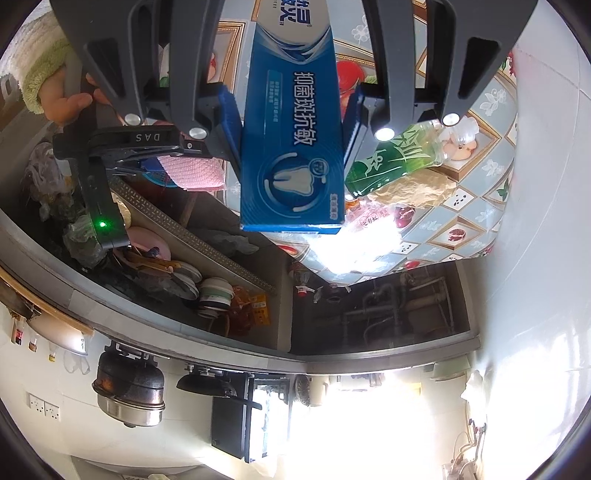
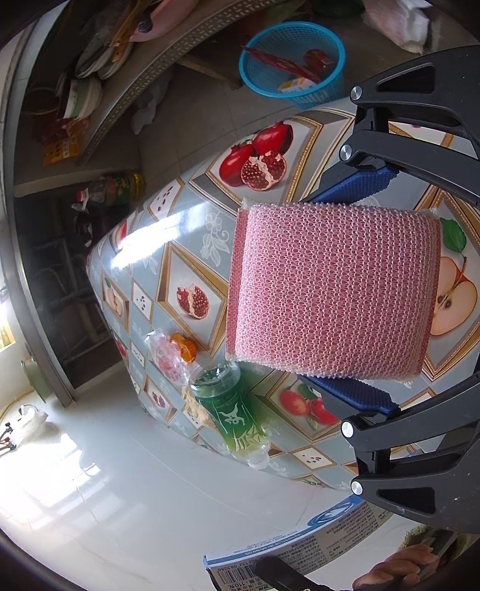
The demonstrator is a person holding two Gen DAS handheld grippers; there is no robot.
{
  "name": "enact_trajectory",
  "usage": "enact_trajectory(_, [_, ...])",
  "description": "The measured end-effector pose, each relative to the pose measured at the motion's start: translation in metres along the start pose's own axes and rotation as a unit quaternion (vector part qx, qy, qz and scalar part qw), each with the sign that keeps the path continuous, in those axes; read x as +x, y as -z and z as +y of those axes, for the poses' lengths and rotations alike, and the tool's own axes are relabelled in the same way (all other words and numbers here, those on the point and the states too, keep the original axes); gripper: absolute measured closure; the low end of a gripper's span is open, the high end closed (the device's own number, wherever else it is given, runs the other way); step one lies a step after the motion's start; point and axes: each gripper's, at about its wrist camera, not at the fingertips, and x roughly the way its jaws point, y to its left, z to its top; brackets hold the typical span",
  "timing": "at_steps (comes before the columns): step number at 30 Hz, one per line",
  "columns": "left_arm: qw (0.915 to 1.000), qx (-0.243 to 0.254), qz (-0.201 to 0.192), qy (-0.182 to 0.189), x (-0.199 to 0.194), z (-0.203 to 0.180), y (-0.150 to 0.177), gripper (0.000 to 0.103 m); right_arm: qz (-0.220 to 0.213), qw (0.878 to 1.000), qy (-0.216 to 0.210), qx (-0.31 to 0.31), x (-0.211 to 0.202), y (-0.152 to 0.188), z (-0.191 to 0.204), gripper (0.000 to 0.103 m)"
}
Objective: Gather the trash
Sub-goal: 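Lift the pink sponge and toothpaste box off the table with both tools, then carry the sponge and toothpaste box to the blue wastebasket with both tools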
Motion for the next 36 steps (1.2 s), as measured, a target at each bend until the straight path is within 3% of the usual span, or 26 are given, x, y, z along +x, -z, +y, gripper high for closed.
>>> enact_trajectory(23, [0.9999, 0.005, -0.01, 0.007, -0.002, -0.005, -0.009, 0.058, -0.018, 1.0, -0.004, 0.015, -0.014, -0.001, -0.011, 0.026])
enact_trajectory(31, [0.9988, 0.019, -0.032, 0.031, 0.003, -0.029, -0.034, 0.058, -0.065, 0.997, 0.006, 0.051, -0.052, -0.004, -0.046, 0.026])
enact_trajectory(36, [0.9961, 0.028, -0.041, 0.073, 0.017, -0.058, -0.06, 0.058, -0.124, 0.987, 0.06, 0.086, -0.105, 0.001, -0.098, 0.026])
